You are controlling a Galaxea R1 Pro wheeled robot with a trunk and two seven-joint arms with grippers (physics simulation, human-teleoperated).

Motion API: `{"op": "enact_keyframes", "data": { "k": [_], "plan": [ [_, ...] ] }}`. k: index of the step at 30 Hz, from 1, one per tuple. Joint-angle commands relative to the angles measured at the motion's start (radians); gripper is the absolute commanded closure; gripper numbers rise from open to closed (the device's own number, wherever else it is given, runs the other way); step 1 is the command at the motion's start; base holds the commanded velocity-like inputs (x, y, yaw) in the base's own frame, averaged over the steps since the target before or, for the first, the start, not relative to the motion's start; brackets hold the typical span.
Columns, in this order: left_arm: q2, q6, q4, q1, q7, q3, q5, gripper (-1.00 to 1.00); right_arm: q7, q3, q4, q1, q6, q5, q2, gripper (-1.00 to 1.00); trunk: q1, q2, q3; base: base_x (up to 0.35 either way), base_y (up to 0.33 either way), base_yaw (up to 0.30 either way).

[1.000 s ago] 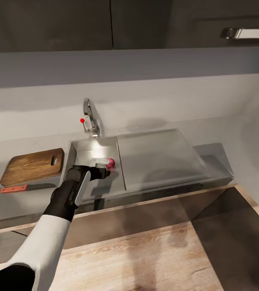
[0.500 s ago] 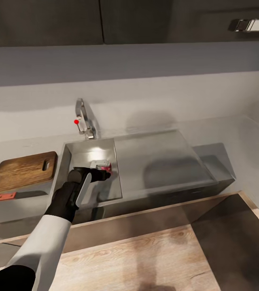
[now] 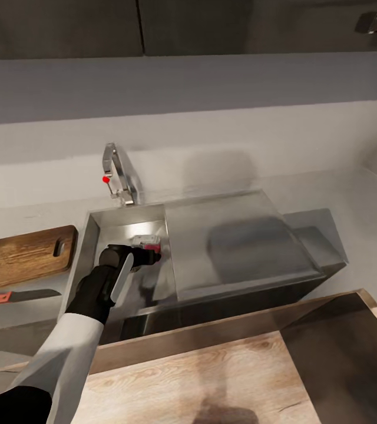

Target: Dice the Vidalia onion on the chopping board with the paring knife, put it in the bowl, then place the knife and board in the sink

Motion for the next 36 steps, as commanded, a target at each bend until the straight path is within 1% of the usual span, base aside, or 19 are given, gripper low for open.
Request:
{"op": "enact_keyframes", "data": {
  "k": [1, 17, 28, 36],
  "plan": [
    [0.000, 0.004, -0.001, -0.001, 0.004, 0.000, 0.007, -1.00, -0.007, -0.005, 0.001, -0.001, -0.002, 0.011, 0.000, -1.00, 0.001, -0.002, -0.003, 0.041, 0.000, 0.000],
    [0.000, 0.004, 0.001, -0.001, 0.004, -0.001, 0.007, -1.00, -0.007, -0.004, 0.001, -0.001, -0.002, 0.011, 0.000, -1.00, 0.001, -0.002, -0.029, 0.010, 0.000, 0.000],
    [0.000, 0.004, -0.001, -0.001, 0.004, -0.001, 0.007, -1.00, -0.007, -0.003, 0.001, -0.001, -0.002, 0.011, 0.000, -1.00, 0.001, -0.002, -0.046, 0.120, 0.000, 0.000],
    [0.000, 0.004, -0.001, -0.001, 0.004, -0.001, 0.007, -1.00, -0.007, -0.002, 0.001, -0.001, -0.003, 0.011, 0.000, -1.00, 0.001, -0.002, -0.049, 0.026, 0.000, 0.000]
  ]
}}
